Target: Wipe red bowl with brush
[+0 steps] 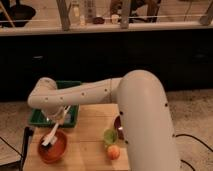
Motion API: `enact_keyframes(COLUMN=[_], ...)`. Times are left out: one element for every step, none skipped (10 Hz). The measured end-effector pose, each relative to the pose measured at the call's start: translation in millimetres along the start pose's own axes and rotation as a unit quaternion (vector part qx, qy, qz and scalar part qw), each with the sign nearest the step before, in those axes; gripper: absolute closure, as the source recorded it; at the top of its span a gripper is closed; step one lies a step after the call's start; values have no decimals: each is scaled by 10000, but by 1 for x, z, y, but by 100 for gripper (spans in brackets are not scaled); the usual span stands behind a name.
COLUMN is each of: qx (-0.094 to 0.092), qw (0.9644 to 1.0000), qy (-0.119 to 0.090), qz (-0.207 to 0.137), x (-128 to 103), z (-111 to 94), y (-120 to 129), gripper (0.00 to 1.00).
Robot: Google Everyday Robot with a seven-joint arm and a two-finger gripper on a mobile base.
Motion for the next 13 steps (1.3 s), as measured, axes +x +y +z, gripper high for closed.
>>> enact_keyframes(qx=[-60, -102, -141, -162, -180, -157, -116, -71, -18, 28, 77, 105, 130], qw=[9998, 9994, 9993, 9994, 9996, 9998, 9999, 9999, 9999, 9999, 10000, 9999, 9996], qy=[-41, -67, -81, -79, -69, -49, -21, 10, 18, 19, 1, -29, -69], qz=[-207, -315, -341, -292, -229, -87, 73, 109, 118, 101, 14, -90, -222], x=[-15, -23, -26, -22, -16, -5, 10, 19, 25, 27, 25, 20, 13], z=[3, 4, 5, 4, 4, 2, 0, -1, -2, -3, -2, -1, 0], y=[-2, 0, 5, 14, 23, 37, 46, 49, 49, 46, 35, 24, 13], gripper=[100, 100, 100, 100, 100, 100, 100, 100, 100, 100, 100, 100, 100])
